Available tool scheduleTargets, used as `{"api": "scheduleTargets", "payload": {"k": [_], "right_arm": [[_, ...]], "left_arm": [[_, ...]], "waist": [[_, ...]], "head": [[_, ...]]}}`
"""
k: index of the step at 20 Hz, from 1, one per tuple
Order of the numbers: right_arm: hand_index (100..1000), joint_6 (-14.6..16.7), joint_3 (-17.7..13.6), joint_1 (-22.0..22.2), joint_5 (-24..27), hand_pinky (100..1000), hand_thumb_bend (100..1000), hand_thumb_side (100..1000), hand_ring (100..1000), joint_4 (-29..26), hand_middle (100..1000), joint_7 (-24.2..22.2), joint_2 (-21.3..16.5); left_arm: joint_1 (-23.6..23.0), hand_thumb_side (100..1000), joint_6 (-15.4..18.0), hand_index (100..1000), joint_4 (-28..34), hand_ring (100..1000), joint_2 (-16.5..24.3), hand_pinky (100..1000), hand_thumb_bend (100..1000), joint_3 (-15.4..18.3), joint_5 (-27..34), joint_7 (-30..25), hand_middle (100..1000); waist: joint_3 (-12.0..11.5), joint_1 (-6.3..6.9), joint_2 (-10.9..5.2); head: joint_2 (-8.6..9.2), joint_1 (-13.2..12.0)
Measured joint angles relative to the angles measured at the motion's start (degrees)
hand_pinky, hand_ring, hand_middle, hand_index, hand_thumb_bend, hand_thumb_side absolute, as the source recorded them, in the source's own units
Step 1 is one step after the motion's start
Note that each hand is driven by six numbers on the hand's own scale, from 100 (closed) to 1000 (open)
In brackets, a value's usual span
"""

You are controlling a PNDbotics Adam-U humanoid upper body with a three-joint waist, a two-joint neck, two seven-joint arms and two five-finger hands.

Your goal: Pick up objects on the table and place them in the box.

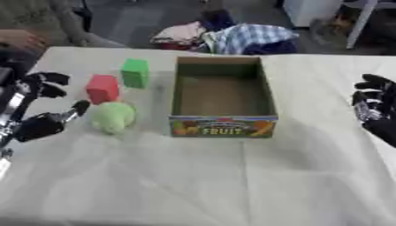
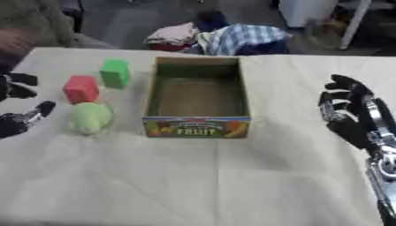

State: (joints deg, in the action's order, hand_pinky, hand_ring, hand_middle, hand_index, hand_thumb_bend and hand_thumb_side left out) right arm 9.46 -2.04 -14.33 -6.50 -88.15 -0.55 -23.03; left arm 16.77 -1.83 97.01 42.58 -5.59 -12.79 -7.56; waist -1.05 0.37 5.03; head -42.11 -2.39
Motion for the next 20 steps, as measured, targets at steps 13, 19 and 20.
{"api": "scheduleTargets", "payload": {"k": [13,19,20], "right_arm": [[884,0.1,1.0,0.2,0.0,608,100,409,718,0.7,732,-1.0,-0.5],[884,0.1,1.0,0.2,0.0,608,100,411,718,0.8,732,-1.0,-0.5],[884,0.1,1.0,0.2,0.0,608,100,411,718,0.9,732,-1.0,-0.5]], "left_arm": [[19.4,217,7.6,804,-12.7,676,7.8,737,710,-13.9,-9.2,-20.4,713],[22.5,207,11.2,800,-21.2,683,3.6,738,710,-15.8,-13.6,-24.1,711],[22.9,205,11.7,798,-22.5,684,2.8,738,710,-15.9,-14.4,-24.6,710]], "waist": [[2.2,1.14,-0.90],[2.4,1.25,-1.05],[2.4,1.24,-1.09]], "head": [[-1.23,-1.3],[-1.66,-1.3],[-1.69,-1.3]]}}
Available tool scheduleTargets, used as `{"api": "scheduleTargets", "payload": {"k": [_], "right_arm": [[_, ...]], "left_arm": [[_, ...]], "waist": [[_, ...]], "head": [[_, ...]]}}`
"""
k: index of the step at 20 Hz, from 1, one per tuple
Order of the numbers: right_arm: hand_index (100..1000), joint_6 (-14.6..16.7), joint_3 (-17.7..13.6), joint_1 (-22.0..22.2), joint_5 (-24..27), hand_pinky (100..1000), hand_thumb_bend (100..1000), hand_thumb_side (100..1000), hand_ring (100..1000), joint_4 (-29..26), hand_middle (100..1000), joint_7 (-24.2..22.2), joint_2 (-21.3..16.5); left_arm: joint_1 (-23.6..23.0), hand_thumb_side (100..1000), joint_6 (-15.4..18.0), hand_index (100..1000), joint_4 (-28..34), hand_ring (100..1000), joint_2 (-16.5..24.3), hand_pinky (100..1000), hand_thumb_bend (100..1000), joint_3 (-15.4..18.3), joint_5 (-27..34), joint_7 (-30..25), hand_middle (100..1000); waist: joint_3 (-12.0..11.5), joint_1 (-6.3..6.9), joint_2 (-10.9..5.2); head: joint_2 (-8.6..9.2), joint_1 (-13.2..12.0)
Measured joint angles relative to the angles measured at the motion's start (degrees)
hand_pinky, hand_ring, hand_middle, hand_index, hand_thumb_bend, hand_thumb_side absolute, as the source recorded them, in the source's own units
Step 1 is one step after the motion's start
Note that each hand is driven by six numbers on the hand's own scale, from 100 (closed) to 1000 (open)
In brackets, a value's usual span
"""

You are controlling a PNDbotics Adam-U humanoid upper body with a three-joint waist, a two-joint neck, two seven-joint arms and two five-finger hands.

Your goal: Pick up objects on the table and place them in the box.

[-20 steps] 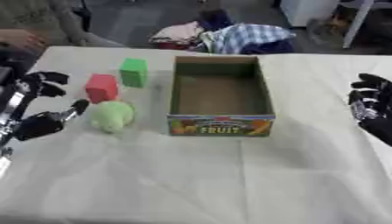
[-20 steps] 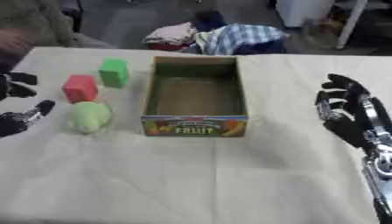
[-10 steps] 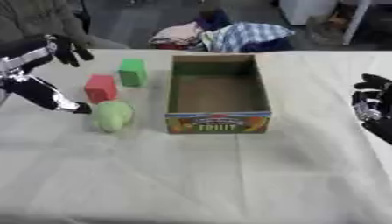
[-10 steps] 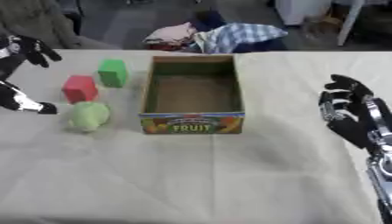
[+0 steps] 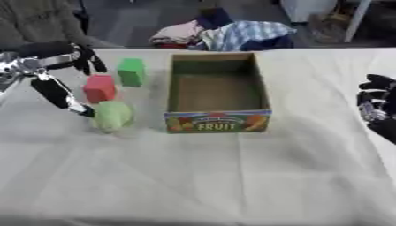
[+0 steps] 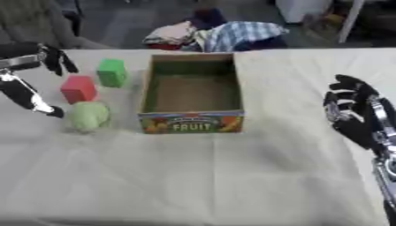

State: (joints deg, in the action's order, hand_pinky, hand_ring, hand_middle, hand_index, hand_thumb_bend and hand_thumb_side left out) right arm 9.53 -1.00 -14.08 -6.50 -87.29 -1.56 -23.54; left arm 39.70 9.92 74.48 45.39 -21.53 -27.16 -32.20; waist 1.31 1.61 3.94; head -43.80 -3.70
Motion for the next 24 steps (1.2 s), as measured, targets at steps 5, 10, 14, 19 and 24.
{"api": "scheduleTargets", "payload": {"k": [5,10,14,19,24], "right_arm": [[884,0.0,0.0,0.0,0.0,608,100,412,718,0.1,732,-0.2,0.0],[884,0.0,0.0,0.0,0.0,608,100,413,717,0.2,731,-0.2,0.0],[884,0.1,0.0,0.0,0.0,607,100,415,717,0.2,731,-0.3,0.0],[884,0.1,0.0,0.0,0.0,607,100,417,717,0.2,731,-0.3,0.0],[884,0.1,0.0,0.0,0.0,607,100,420,717,0.2,731,-0.3,0.0]], "left_arm": [[1.8,194,3.1,793,-6.7,681,-3.8,736,701,0.0,-4.1,-1.5,704],[3.1,184,5.9,791,-11.7,679,-6.6,733,694,1.0,-7.9,-0.5,703],[3.7,183,7.3,790,-14.7,682,-8.4,734,688,1.9,-10.8,1.0,705],[4.2,195,8.1,792,-18.0,684,-10.2,735,682,2.7,-13.4,1.2,709],[4.3,168,8.6,771,-21.1,645,-12.2,706,659,3.7,-15.8,1.2,673]], "waist": [[0.2,-0.29,-0.03],[0.7,-0.35,0.03],[0.9,-0.37,0.33],[1.2,-0.37,0.62],[1.5,-0.37,0.65]], "head": [[-0.01,0.0],[-0.01,0.0],[-0.01,-0.1],[0.00,-0.2],[0.00,-0.2]]}}
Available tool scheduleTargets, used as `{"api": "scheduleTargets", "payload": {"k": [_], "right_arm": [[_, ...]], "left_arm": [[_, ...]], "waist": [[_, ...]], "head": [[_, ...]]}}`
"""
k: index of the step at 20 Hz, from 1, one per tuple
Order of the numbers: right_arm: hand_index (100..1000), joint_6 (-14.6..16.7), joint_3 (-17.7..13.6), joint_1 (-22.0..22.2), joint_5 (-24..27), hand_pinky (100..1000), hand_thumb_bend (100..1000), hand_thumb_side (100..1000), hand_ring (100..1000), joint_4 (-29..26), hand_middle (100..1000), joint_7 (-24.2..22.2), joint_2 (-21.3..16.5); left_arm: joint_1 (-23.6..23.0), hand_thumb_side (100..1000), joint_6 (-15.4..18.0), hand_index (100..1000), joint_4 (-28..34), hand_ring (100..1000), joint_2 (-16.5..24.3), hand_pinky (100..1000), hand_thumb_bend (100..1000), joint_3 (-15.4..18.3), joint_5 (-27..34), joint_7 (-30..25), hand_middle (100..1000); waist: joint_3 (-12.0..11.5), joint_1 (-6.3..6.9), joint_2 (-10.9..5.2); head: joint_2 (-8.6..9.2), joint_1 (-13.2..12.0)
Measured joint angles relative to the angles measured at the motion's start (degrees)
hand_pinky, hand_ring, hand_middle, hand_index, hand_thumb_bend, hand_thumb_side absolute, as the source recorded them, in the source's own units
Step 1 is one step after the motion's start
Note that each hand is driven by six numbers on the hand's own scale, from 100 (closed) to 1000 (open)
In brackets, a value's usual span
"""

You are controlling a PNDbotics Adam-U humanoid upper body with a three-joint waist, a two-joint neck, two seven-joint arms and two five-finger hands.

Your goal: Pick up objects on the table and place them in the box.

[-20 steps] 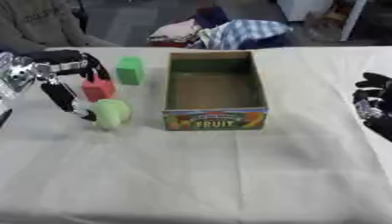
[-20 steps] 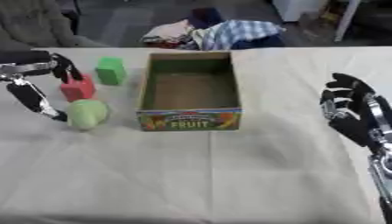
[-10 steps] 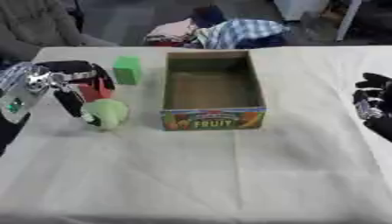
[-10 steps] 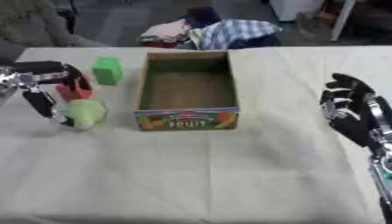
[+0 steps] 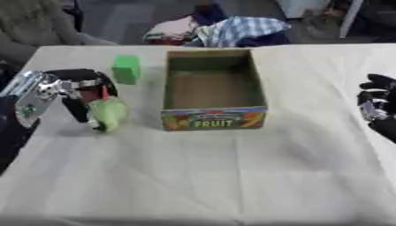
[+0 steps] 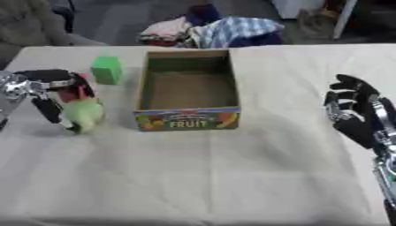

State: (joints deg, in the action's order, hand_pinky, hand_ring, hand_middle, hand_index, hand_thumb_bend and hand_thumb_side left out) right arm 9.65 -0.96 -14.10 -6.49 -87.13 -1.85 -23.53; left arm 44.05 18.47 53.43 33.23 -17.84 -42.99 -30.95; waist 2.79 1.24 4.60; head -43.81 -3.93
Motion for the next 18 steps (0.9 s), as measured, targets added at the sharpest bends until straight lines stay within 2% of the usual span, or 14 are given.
{"api": "scheduleTargets", "payload": {"k": [1,3,6,8,13,18], "right_arm": [[884,0.0,0.0,0.0,0.0,607,100,422,717,0.0,730,0.0,0.0],[884,0.0,0.0,0.0,0.0,607,100,423,717,0.0,731,0.0,0.0],[884,0.0,0.0,0.0,0.0,607,100,424,717,0.0,730,0.0,0.0],[884,0.0,0.0,0.0,0.0,607,100,424,717,0.0,730,0.0,0.0],[884,0.0,0.0,0.0,0.0,607,100,425,717,0.1,730,0.0,0.0],[884,0.0,0.3,0.0,0.0,607,100,427,717,0.3,730,-0.2,0.0]], "left_arm": [[0.1,148,0.0,733,-0.4,597,-0.3,675,645,0.1,-0.8,0.6,613],[0.2,100,-0.1,576,-0.8,463,-0.9,571,558,0.4,-2.6,2.7,457],[0.2,100,-0.7,426,-0.7,320,-1.4,479,529,0.8,-4.7,7.9,294],[0.2,100,-1.5,389,0.4,287,-1.4,462,522,0.9,-4.9,11.4,249],[0.5,100,-3.9,394,7.9,294,-0.6,472,518,0.9,-1.3,14.6,253],[5.1,100,-7.4,399,13.5,316,-0.9,483,514,1.6,1.3,16.3,257]], "waist": [[0.0,0.00,0.00],[0.1,0.00,0.02],[0.1,-0.01,0.10],[0.2,-0.03,0.22],[0.4,0.07,0.19],[1.2,0.37,-0.08]], "head": [[0.00,0.0],[0.00,0.0],[0.00,0.0],[0.00,0.0],[0.00,0.0],[0.00,-0.4]]}}
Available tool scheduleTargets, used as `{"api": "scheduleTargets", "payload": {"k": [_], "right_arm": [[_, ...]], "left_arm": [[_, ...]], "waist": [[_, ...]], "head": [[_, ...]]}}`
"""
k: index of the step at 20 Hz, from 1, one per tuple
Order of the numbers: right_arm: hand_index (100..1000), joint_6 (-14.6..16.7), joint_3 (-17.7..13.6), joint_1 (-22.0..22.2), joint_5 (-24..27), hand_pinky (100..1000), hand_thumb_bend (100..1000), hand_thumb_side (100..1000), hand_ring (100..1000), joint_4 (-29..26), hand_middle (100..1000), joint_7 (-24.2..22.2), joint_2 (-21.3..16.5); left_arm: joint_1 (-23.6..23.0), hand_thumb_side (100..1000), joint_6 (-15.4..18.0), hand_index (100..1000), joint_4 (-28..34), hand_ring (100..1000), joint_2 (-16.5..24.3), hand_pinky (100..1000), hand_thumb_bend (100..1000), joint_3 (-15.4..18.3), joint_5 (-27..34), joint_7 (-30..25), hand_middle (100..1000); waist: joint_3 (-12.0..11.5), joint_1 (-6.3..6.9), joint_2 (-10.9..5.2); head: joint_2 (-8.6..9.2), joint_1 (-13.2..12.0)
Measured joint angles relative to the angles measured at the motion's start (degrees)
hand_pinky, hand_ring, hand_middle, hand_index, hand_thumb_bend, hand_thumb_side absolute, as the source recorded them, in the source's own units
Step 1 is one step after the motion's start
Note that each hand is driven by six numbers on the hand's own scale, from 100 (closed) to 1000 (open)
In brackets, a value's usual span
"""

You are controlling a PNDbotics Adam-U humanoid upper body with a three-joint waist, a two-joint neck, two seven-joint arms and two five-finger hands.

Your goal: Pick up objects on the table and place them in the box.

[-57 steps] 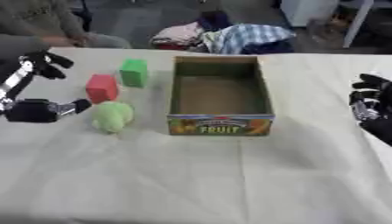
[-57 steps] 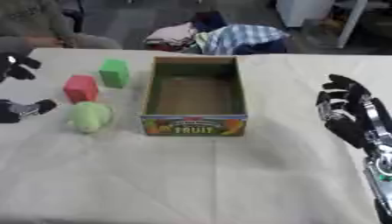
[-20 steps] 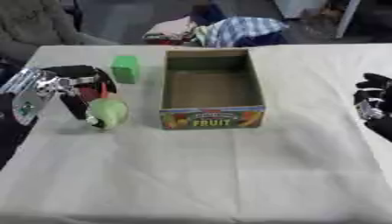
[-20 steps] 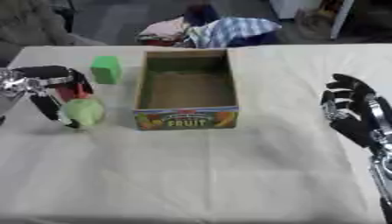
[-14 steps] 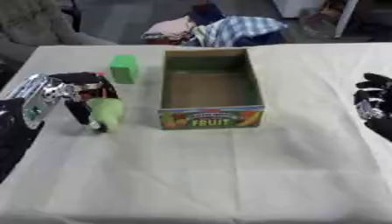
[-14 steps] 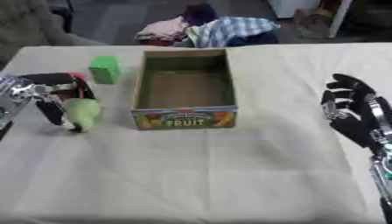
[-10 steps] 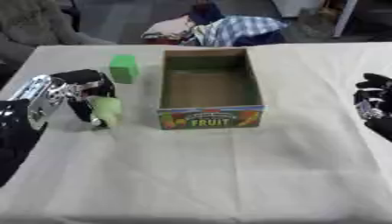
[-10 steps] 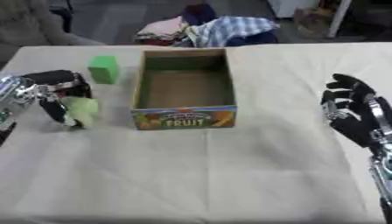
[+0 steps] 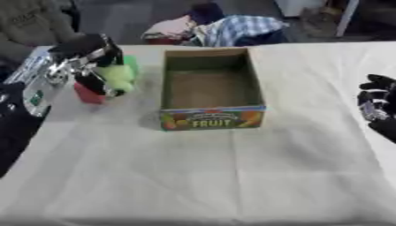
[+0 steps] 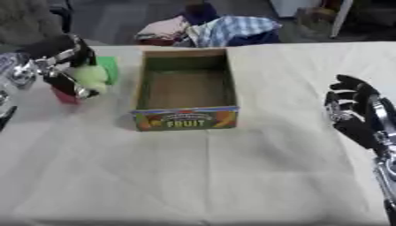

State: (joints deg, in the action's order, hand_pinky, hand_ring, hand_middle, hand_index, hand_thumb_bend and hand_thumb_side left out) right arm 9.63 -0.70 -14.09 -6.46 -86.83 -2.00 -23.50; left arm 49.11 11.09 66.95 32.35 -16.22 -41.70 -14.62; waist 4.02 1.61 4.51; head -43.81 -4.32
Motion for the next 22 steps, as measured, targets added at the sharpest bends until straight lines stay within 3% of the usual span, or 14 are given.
{"api": "scheduleTargets", "payload": {"k": [5,13,15,17,19,22], "right_arm": [[884,0.2,0.9,-0.8,0.0,608,100,429,718,0.0,730,-0.9,0.2],[884,0.4,2.0,-2.3,0.1,607,100,436,717,0.0,729,-2.1,0.6],[884,0.3,2.1,-2.6,0.1,607,100,437,717,0.0,729,-2.3,0.7],[884,0.3,2.2,-2.6,0.1,607,100,437,717,0.0,729,-2.4,0.9],[884,0.3,2.1,-2.6,0.1,607,100,438,717,0.0,729,-2.4,1.0],[884,0.3,2.1,-2.5,0.1,607,100,438,717,0.0,728,-2.4,1.0]], "left_arm": [[4.3,100,-1.9,408,-2.4,343,-5.8,493,516,0.6,-3.3,3.5,266],[5.6,107,0.1,462,-13.6,392,-15.4,532,533,1.9,-13.1,8.2,321],[5.6,145,0.8,513,-15.4,448,-16.9,567,568,2.0,-14.5,9.1,392],[5.5,221,1.7,687,-16.4,598,-17.6,664,660,1.9,-15.4,9.3,565],[5.0,310,2.8,792,-16.6,693,-17.8,723,749,1.6,-15.7,8.4,695],[4.5,424,4.1,854,-15.8,765,-17.7,766,866,1.2,-14.2,6.2,788]], "waist": [[2.3,0.03,0.21],[5.5,0.48,1.61],[5.8,0.54,1.80],[5.8,0.59,1.85],[5.7,0.60,1.85],[5.0,0.59,1.84]], "head": [[0.05,-1.2],[0.85,-3.3],[1.06,-3.5],[1.07,-3.6],[1.07,-3.6],[1.06,-3.5]]}}
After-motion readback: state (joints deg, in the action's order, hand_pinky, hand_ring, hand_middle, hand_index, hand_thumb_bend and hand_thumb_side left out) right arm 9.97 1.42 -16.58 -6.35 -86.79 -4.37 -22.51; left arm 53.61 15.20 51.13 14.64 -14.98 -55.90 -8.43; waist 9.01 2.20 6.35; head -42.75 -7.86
